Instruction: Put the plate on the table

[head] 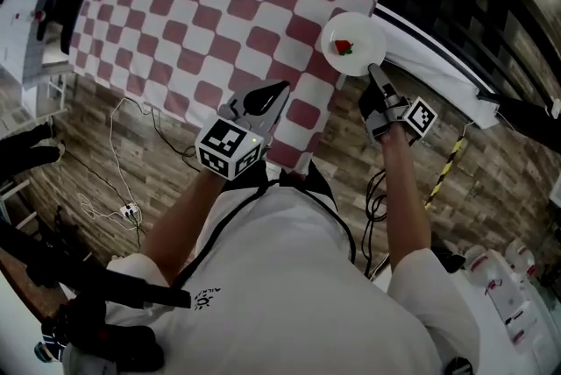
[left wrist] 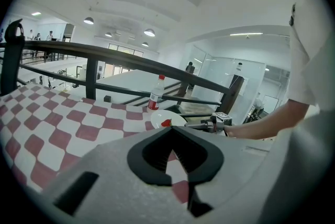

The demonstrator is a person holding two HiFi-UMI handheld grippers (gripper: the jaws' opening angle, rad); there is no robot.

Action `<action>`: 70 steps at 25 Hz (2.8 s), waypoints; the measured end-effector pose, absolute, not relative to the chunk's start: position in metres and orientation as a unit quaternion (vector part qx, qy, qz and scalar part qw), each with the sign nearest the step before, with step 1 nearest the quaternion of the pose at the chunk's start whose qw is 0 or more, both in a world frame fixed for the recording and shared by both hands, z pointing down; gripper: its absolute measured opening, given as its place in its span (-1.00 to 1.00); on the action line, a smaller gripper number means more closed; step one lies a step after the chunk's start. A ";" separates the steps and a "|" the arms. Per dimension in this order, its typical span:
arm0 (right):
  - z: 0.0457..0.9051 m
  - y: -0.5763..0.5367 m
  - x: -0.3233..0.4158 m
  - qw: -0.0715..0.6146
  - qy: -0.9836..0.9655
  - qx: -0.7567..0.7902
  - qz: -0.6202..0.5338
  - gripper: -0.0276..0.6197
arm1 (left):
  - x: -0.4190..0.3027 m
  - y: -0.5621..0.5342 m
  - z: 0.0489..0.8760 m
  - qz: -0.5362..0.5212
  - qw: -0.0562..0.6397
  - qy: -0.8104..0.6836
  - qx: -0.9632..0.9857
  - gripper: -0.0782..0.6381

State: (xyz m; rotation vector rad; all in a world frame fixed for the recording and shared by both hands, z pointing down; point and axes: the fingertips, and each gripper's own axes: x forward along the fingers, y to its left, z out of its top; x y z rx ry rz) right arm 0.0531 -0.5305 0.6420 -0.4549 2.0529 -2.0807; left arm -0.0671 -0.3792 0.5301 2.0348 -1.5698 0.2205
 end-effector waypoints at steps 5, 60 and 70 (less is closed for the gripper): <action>0.656 -0.542 0.044 0.084 0.689 -0.149 -0.705 -0.86 | -0.067 -0.380 0.535 0.083 0.283 -0.589 0.752 -0.78; 0.698 -0.538 0.007 -0.056 0.725 -0.205 -0.655 -0.14 | -0.075 -0.364 0.533 0.082 0.282 -0.597 0.747 -0.77; 0.700 -0.532 0.015 -0.057 0.730 -0.223 -0.644 -0.02 | -0.077 -0.354 0.525 0.084 0.274 -0.590 0.755 -0.77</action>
